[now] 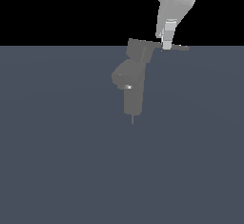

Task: Turn on the faucet by rotating a designated handle.

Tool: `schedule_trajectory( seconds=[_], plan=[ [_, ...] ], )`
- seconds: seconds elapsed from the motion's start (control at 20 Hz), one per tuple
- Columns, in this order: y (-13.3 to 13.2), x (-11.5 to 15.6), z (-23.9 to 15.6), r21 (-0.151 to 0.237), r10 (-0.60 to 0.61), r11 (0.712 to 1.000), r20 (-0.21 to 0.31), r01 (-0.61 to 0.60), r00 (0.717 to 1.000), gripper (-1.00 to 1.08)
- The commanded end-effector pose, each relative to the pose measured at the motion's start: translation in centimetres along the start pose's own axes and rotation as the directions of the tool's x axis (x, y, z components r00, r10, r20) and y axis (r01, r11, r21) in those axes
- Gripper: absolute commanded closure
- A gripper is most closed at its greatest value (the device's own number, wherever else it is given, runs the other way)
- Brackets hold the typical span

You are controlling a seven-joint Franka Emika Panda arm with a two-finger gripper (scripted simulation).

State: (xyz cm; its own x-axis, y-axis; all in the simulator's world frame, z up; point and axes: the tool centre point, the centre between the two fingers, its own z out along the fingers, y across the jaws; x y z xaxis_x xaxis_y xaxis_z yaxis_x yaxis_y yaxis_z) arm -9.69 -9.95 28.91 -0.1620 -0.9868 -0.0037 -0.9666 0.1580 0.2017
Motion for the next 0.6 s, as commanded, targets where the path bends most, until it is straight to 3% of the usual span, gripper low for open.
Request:
schedule_trajectory(
  seconds=[0.0,0.55],
  plan=[
    [-0.7,1.6,0.0,0.004,0.018,1.000,0.001,-0.018,1.000,1.08],
    [-2.9,4.5,-0.1,0.005,0.025,1.000,0.003,-0.025,1.000,1.08]
  ],
)
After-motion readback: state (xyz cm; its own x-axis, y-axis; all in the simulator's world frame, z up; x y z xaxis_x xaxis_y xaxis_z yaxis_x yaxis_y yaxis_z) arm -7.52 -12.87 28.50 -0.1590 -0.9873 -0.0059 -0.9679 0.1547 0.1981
